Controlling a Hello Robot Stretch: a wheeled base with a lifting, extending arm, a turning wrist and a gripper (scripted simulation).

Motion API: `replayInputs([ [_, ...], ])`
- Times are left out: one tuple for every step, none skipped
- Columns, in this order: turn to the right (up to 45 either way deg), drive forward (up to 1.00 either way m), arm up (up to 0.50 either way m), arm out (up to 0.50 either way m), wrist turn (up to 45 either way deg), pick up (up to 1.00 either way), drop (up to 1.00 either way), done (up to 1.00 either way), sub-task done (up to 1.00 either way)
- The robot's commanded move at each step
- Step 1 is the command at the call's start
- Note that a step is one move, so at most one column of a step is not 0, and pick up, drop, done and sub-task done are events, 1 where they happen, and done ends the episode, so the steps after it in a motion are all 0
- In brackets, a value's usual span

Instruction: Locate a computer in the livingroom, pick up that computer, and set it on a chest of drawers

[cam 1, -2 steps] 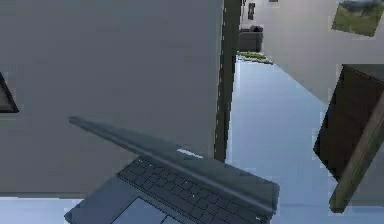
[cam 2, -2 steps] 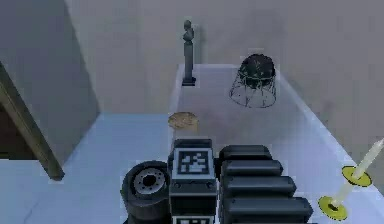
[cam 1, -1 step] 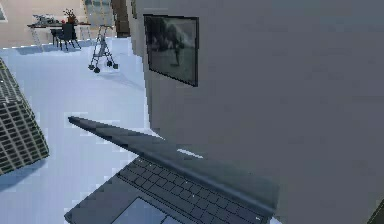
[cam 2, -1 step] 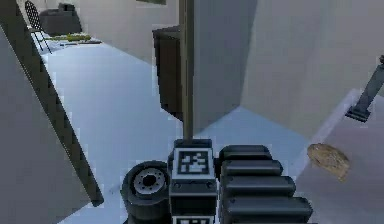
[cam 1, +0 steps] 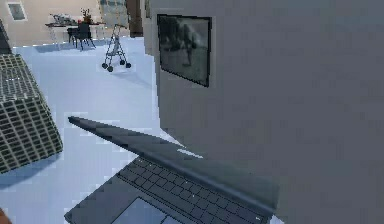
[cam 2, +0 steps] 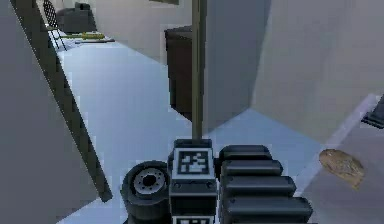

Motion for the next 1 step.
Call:
replayInputs([
  [0.0, 0.20, 0.00, 0.00, 0.0, 0.00, 0.00, 0.00, 0.00],
])
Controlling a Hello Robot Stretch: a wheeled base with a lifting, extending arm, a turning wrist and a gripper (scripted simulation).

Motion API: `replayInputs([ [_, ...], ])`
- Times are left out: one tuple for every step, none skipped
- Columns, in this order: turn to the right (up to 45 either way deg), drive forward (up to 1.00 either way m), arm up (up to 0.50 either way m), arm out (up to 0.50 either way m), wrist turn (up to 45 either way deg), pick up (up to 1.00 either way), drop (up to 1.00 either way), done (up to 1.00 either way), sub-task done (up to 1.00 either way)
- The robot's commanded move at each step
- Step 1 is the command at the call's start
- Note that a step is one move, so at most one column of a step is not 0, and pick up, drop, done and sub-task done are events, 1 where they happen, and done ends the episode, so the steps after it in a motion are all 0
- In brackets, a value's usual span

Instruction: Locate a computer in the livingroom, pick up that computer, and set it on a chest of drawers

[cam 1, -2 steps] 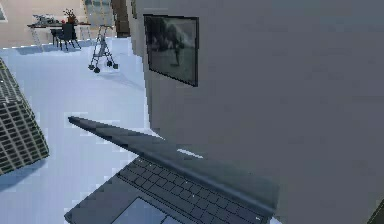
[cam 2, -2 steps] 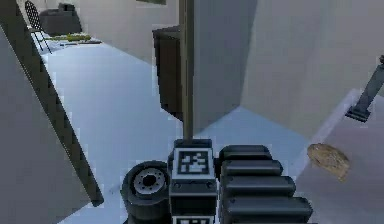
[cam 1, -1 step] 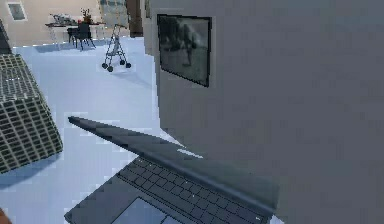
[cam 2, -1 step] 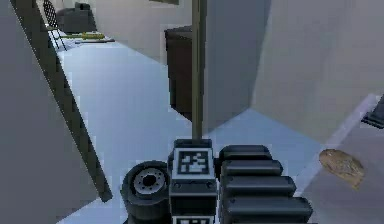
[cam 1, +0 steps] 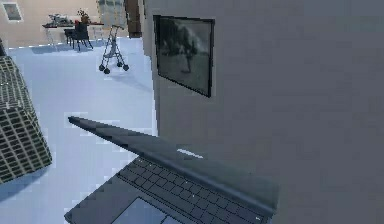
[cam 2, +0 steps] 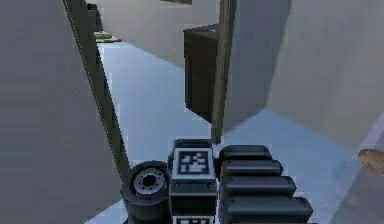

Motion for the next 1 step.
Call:
replayInputs([
  [45.0, 0.00, 0.00, 0.00, 0.0, 0.00, 0.00, 0.00, 0.00],
])
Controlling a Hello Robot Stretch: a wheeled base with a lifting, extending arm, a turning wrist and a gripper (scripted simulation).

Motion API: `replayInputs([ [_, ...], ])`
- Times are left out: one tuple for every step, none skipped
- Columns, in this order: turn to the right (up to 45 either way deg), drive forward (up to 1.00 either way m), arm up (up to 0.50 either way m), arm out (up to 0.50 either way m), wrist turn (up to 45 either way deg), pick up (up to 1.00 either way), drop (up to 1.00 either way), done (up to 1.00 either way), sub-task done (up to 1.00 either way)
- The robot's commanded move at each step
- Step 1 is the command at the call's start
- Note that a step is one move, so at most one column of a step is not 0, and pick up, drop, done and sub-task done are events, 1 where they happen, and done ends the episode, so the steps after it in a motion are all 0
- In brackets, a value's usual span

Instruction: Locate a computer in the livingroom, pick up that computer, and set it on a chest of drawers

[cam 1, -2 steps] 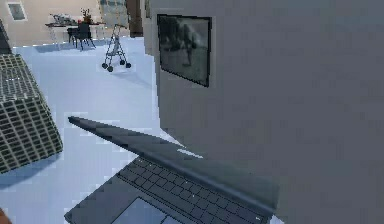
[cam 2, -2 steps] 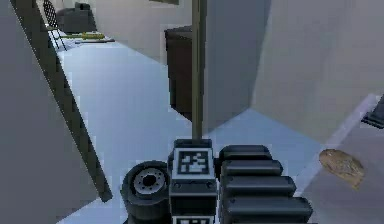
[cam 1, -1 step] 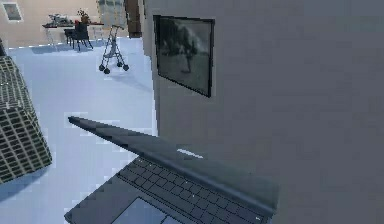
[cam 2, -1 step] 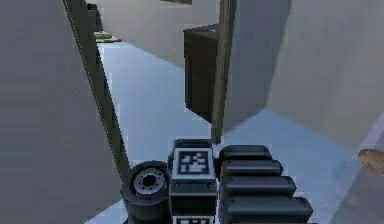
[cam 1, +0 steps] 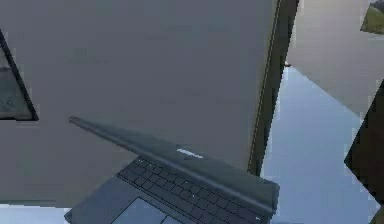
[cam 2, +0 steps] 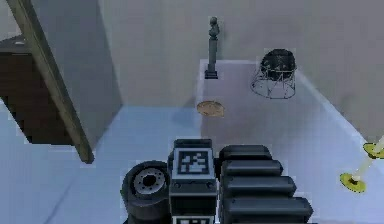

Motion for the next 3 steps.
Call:
replayInputs([
  [33.0, 0.00, 0.00, 0.00, 0.0, 0.00, 0.00, 0.00, 0.00],
  [0.0, 0.40, 0.00, 0.00, 0.0, 0.00, 0.00, 0.00, 0.00],
  [0.0, 0.05, 0.00, 0.00, 0.0, 0.00, 0.00, 0.00, 0.00],
])
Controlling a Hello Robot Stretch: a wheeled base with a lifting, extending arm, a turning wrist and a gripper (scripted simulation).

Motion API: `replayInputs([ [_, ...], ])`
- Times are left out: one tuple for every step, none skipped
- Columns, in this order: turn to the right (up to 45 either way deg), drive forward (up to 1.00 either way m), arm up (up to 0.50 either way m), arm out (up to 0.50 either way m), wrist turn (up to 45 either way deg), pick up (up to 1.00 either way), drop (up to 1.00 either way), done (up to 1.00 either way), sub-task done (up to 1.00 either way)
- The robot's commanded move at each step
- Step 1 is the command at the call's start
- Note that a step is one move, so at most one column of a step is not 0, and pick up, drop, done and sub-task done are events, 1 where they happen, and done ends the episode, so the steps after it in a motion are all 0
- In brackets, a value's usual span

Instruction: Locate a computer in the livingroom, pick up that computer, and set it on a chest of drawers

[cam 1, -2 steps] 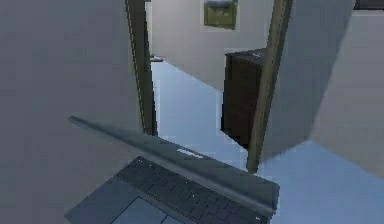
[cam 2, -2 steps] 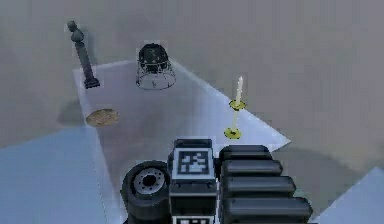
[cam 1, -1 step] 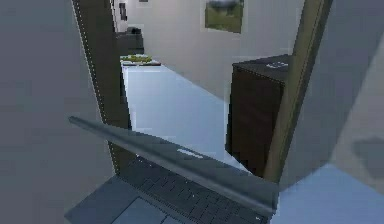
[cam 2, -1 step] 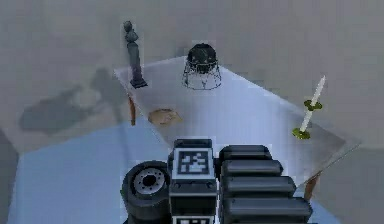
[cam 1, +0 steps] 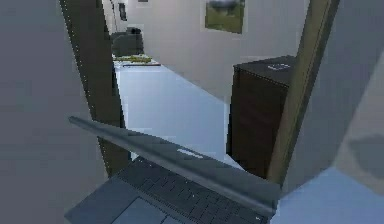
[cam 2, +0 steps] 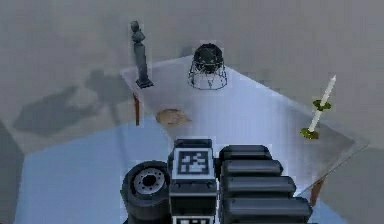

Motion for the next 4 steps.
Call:
replayInputs([
  [12.0, 0.00, 0.00, 0.00, 0.0, 0.00, 0.00, 0.00, 0.00],
  [0.0, 0.50, 0.00, 0.00, 0.0, 0.00, 0.00, 0.00, 0.00],
  [39.0, 0.00, 0.00, 0.00, 0.0, 0.00, 0.00, 0.00, 0.00],
  [0.0, 0.15, 0.00, 0.00, 0.0, 0.00, 0.00, 0.00, 0.00],
])
